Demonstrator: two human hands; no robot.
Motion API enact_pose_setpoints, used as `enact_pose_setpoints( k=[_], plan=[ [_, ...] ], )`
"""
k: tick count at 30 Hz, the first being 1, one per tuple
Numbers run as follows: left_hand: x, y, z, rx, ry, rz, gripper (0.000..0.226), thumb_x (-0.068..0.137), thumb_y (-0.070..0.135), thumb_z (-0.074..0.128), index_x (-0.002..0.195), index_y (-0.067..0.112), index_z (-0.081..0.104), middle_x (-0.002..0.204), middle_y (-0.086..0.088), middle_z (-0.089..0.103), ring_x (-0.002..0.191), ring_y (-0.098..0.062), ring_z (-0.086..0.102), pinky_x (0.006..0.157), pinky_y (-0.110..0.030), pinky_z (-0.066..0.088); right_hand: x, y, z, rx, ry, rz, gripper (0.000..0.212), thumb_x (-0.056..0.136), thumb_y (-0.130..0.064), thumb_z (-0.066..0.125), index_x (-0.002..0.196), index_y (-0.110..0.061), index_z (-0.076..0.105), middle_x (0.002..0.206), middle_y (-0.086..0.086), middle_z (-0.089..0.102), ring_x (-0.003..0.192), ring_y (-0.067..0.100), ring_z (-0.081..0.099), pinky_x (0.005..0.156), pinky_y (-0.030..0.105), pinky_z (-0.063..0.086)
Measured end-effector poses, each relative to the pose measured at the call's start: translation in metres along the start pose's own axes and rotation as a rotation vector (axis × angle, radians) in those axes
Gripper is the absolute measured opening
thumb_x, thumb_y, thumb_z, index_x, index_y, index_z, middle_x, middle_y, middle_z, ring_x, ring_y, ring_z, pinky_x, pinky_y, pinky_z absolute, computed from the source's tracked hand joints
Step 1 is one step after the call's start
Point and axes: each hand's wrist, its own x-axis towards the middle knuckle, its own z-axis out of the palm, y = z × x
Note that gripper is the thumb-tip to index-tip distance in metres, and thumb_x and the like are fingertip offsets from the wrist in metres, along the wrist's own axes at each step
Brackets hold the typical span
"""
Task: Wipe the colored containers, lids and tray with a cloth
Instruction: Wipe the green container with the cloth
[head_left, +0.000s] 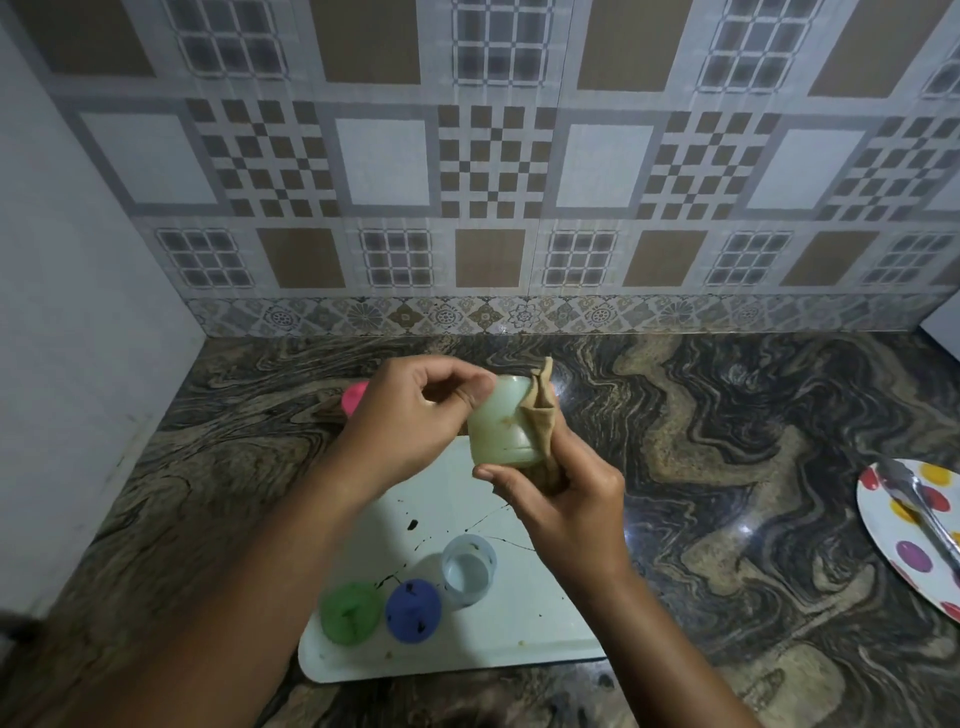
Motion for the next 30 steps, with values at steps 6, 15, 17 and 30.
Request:
enact_pose_setpoints(
  k=[6, 15, 17, 30],
  plan=[
    [0.002, 0.002, -0.007, -0.165, -0.063, -0.104, 0.004, 0.087, 0.014, 0.07, 0.086, 0.013, 0.074, 0.084, -0.003, 0.075, 0.079, -0.009, 0.07, 0.067, -0.021, 0.057, -0.001, -0.008, -0.002, 0.213, -0.051, 0.141, 0.063, 0.073, -0.049, 0.088, 0.119, -0.01, 0.07, 0.082, 0.001, 0.074, 0.067, 0.016, 0.07, 0.062, 0.048, 0.062],
    [-0.005, 0.02, 0.0, -0.135, -0.078, -0.035, 0.033, 0.085, 0.039, 0.064, 0.109, 0.019, 0.076, 0.103, 0.007, 0.077, 0.096, -0.012, 0.073, 0.081, -0.035, 0.061, 0.002, -0.008, -0.005, 0.152, 0.074, 0.136, 0.068, 0.06, -0.051, 0.094, 0.115, -0.016, 0.075, 0.084, 0.004, 0.074, 0.068, 0.013, 0.065, 0.063, 0.04, 0.059],
    [-0.003, 0.018, -0.002, -0.253, -0.104, -0.098, 0.028, 0.084, 0.029, 0.065, 0.104, 0.013, 0.076, 0.102, 0.0, 0.077, 0.096, -0.015, 0.073, 0.079, -0.035, 0.061, 0.003, -0.009, -0.005, 0.27, 0.065, 0.208, 0.052, 0.058, -0.049, 0.096, 0.099, -0.024, 0.077, 0.072, 0.003, 0.072, 0.061, 0.014, 0.063, 0.058, 0.036, 0.056],
    [-0.003, 0.013, -0.007, -0.132, -0.045, -0.047, 0.027, 0.082, 0.039, 0.068, 0.1, 0.021, 0.078, 0.098, 0.003, 0.078, 0.095, -0.018, 0.073, 0.077, -0.033, 0.059, 0.002, -0.016, 0.004, 0.427, 0.025, 0.232, 0.036, 0.062, -0.029, 0.097, 0.091, -0.02, 0.078, 0.068, 0.0, 0.07, 0.059, 0.013, 0.06, 0.049, 0.045, 0.059]
  ],
)
